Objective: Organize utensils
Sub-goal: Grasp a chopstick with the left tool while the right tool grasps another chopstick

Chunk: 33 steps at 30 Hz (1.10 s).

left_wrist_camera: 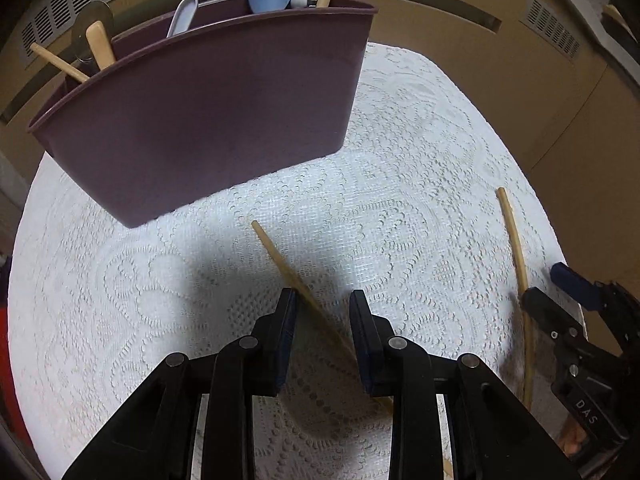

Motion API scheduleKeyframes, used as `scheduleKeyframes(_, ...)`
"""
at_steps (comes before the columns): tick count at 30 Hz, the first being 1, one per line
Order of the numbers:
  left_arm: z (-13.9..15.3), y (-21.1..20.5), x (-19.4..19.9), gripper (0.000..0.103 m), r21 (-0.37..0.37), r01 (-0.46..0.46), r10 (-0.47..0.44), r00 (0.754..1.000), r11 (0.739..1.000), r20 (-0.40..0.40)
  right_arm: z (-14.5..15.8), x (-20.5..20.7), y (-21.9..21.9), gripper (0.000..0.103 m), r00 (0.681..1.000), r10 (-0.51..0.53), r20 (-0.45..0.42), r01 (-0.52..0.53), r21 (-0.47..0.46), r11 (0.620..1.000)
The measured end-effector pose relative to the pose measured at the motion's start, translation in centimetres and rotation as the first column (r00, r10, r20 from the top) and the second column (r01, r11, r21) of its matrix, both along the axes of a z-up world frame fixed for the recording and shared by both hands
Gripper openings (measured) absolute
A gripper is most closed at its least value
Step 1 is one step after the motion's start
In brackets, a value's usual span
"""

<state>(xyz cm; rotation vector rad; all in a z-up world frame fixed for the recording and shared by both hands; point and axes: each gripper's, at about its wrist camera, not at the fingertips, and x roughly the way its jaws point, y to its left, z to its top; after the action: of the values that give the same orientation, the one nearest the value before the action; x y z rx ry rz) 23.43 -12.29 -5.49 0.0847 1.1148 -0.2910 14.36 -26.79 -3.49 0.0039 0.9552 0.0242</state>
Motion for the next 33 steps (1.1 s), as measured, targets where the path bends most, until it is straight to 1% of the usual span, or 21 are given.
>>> scheduleKeyframes(3,-0.1,0.3,-0.2,0.029,0.009,0.019,-0.019,1.000,1.000,0.009,-0.5,1.1,0.2,0.040,0.999,-0.001,-0.039,0.003,0.043,0.999)
scheduleKeyframes(7,0.0,1.7,-1.9,0.029,0.055,0.067,-0.069,0.997,0.996,0.040,-0.6,2.3,0.6,0.040,0.999,-0.020,-0.049,0.022,0.039,0.999)
scheduleKeyframes(9,0.0,2.9,-2.5,0.030,0.061,0.075,-0.078,0.996,0.995,0.046,-0.5,2.9,0.8,0.039,0.998,-0.028,-0.054,0.030,0.041,0.999)
scheduleKeyframes(12,0.2,4.6,-3.0,0.031,0.074,0.061,-0.065,0.997,0.995,0.050,-0.6,3.6,1.4,0.033,0.998,-0.032,-0.058,0.033,0.006,0.999)
scheduleKeyframes(13,0.2,5.0,-3.0,0.031,0.072,0.050,-0.054,0.997,0.996,0.050,-0.7,3.8,1.8,0.029,0.998,-0.031,-0.057,0.030,-0.020,0.999)
scheduleKeyframes(14,0.3,5.8,-3.0,0.031,0.047,0.036,-0.037,0.999,0.998,0.038,-0.6,3.9,2.0,0.024,0.998,-0.031,-0.054,0.029,-0.035,0.999)
scheduleKeyframes(15,0.4,6.4,-2.9,0.031,0.017,0.023,-0.023,1.000,1.000,0.019,-0.6,4.0,2.2,0.012,0.998,-0.028,-0.053,0.025,-0.047,0.999)
scheduleKeyframes(16,0.4,7.0,-2.8,0.031,-0.011,0.009,-0.009,1.000,1.000,-0.002,-0.6,4.1,2.4,0.008,0.998,-0.018,-0.055,0.015,-0.054,0.998)
scheduleKeyframes(17,0.3,7.6,-2.6,0.031,-0.046,-0.009,0.007,0.999,0.999,-0.032,-0.6,4.2,2.6,0.008,0.998,-0.003,-0.059,0.000,-0.054,0.999)
scheduleKeyframes(19,0.1,8.1,-2.3,0.032,-0.117,-0.037,0.026,0.995,0.992,-0.097,-0.2,3.8,3.0,0.007,0.999,0.013,-0.041,-0.015,-0.056,0.998)
scheduleKeyframes(21,0.1,8.5,-2.2,0.033,-0.134,-0.054,0.039,0.992,0.989,-0.116,0.4,3.4,3.2,0.006,0.999,0.027,-0.022,-0.028,-0.038,0.999)
scheduleKeyframes(25,-0.1,7.3,-1.2,0.033,-0.110,-0.065,0.052,0.992,0.992,-0.115,1.6,2.5,3.0,0.006,0.999,0.043,0.023,-0.043,-0.010,0.999)
scheduleKeyframes(28,-0.2,5.6,-0.4,0.032,-0.078,-0.027,0.019,0.994,0.997,-0.103,2.1,2.1,2.5,0.006,0.998,0.045,0.038,-0.045,0.011,0.999)
scheduleKeyframes(29,-0.2,4.9,-0.5,0.031,-0.070,0.007,-0.013,0.996,0.998,-0.093,2.2,1.8,2.3,0.006,0.998,0.049,0.041,-0.050,0.019,0.999)
scheduleKeyframes(31,-0.2,3.6,-1.0,0.015,-0.030,0.079,-0.080,0.995,0.996,-0.059,2.3,1.3,1.9,0.006,0.997,0.059,0.044,-0.061,0.049,0.997)
scheduleKeyframes(32,-0.2,3.0,-1.4,0.015,-0.004,0.110,-0.110,0.993,0.994,-0.036,2.3,1.2,1.8,0.006,0.997,0.064,0.041,-0.067,0.064,0.996)
scheduleKeyframes(33,-0.2,2.6,-1.8,0.014,0.006,0.131,-0.131,0.991,0.991,-0.014,2.1,1.3,1.7,0.006,0.997,0.071,0.034,-0.074,0.088,0.993)
